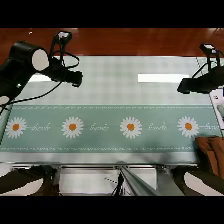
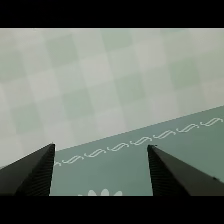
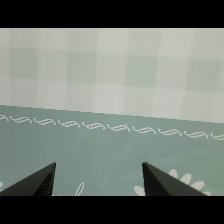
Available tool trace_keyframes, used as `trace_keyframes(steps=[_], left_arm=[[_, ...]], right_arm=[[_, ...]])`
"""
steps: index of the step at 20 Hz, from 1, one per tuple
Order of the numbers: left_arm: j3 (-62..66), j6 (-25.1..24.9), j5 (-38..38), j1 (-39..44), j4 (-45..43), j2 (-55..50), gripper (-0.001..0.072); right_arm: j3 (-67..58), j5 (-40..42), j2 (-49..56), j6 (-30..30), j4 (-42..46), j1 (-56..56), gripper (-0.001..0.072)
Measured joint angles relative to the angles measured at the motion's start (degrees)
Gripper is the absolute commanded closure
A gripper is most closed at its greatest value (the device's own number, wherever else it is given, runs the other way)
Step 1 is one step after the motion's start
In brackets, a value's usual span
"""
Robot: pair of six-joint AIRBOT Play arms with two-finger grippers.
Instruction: Fold the shirts.
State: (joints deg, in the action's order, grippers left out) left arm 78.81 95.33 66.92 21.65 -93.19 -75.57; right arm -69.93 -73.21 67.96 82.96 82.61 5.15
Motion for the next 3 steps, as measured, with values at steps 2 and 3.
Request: trace_keyframes(steps=[2,3], left_arm=[[0.00,0.00,0.00,0.00,0.00,0.00,-0.0006],[0.00,0.00,-0.02,0.00,0.00,0.00,-0.0006]], right_arm=[[0.00,0.00,0.00,0.00,0.00,0.00,0.0108],[0.00,0.00,0.00,0.00,0.00,0.00,0.0107]])
